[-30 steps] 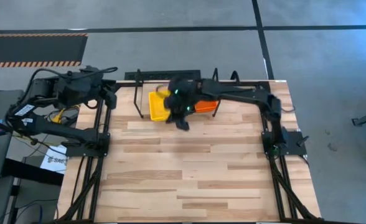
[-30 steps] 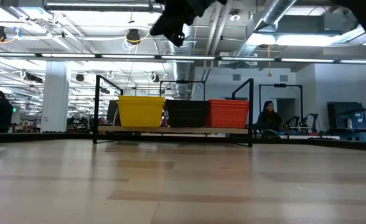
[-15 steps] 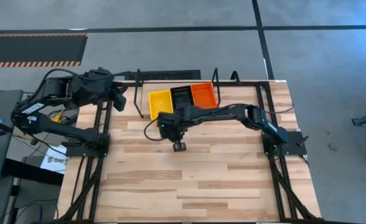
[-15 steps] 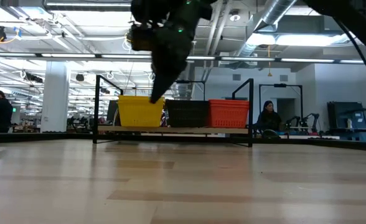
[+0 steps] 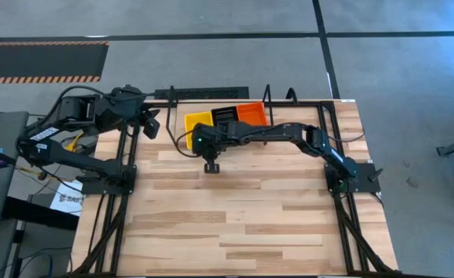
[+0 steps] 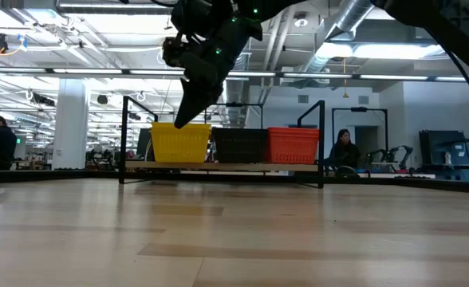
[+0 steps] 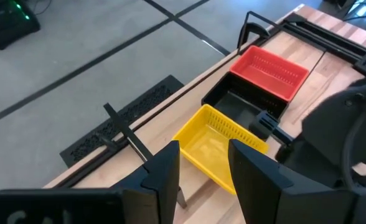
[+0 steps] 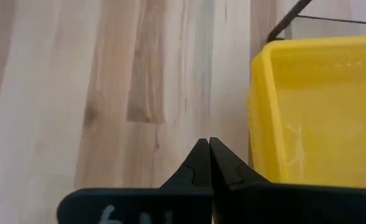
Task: Stack baskets on shelf by color
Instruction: Adjust the bins on the shelf
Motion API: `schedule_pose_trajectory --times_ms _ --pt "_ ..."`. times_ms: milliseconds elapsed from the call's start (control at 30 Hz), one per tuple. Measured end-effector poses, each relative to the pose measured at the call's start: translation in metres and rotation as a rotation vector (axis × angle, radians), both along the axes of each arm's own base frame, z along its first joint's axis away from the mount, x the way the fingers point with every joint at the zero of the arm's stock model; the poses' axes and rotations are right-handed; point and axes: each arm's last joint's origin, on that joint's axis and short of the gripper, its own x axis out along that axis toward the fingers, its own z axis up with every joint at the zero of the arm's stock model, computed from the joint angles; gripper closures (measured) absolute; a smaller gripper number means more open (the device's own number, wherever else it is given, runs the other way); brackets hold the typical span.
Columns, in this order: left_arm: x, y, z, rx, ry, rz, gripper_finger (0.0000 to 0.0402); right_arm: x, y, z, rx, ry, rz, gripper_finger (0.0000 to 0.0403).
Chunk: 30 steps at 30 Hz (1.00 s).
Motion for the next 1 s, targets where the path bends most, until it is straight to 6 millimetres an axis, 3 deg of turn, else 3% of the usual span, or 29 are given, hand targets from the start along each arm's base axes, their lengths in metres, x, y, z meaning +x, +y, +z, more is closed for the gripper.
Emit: schedule_pose_trajectory --times_ms 200,667,833,1000 --pt "0.0 0.0 0.0 -0.002 -0.004 0.003 0.0275 0.003 0.005 0.002 -0.022 -0.027 0.043 0.0403" --pt "-0.001 0.0 0.0 -0.001 -0.004 0.004 0.0275 0.002 -0.028 0.005 -0.038 -0.078 -0.014 0.0403" --pt "-0.001 0.0 0.0 -0.001 -0.005 0.004 0.0275 0.003 -0.009 0.002 -0.036 -0.045 0.045 0.0403" --pt "-0.001 0.0 0.0 0.003 -0.005 0.008 0.0275 0.009 0.005 -0.022 -0.036 0.01 0.092 0.0403"
